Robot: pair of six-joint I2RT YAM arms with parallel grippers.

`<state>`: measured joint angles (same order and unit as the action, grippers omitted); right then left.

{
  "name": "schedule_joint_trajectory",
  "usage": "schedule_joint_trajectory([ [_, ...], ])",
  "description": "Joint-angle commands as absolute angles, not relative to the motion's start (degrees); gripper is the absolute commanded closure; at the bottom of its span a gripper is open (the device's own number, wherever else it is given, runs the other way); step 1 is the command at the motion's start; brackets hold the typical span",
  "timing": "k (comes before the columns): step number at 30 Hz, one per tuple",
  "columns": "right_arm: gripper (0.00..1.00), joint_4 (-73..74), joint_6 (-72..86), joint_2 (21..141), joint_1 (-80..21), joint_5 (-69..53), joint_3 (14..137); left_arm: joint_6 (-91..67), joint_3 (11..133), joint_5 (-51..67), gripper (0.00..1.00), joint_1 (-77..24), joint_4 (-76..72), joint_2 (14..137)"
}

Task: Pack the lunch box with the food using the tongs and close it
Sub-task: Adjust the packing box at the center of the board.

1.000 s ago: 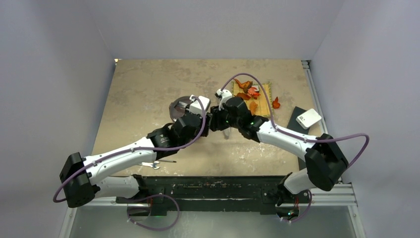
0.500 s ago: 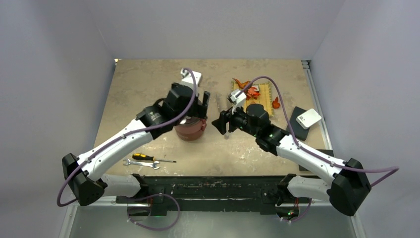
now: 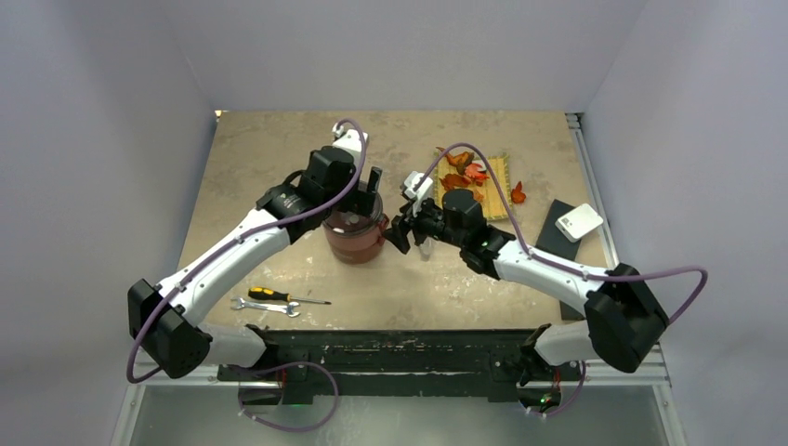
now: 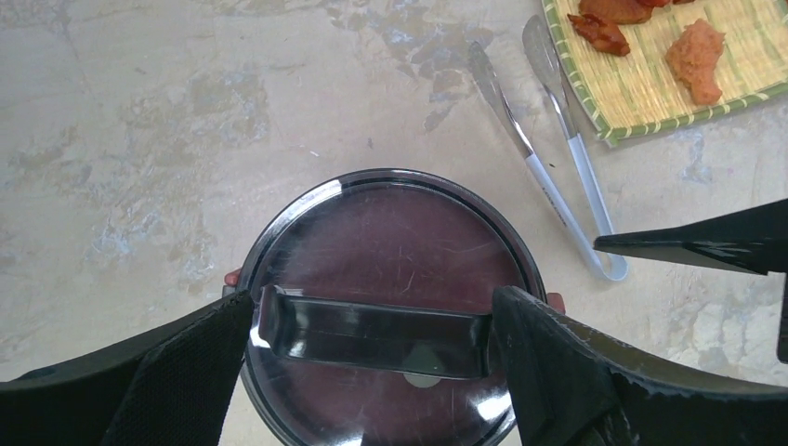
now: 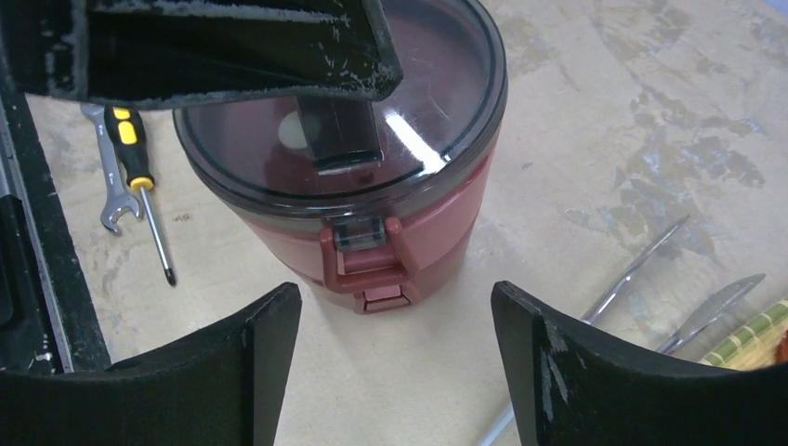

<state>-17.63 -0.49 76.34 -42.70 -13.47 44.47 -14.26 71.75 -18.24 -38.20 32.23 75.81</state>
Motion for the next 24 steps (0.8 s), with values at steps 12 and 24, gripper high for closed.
schedule_joint_trajectory([
  [12,0.49,-17.95,-3.16,83.17,-43.33,-19.01,52.43,-8.44,70.44,-16.93,0.18,-37.49,30.94,78.31],
  [24,0.47,-17.14,-3.02,81.87,-43.32,-20.68,49.58,-6.32,69.18,-17.14,0.33,-37.39,30.58,79.10],
])
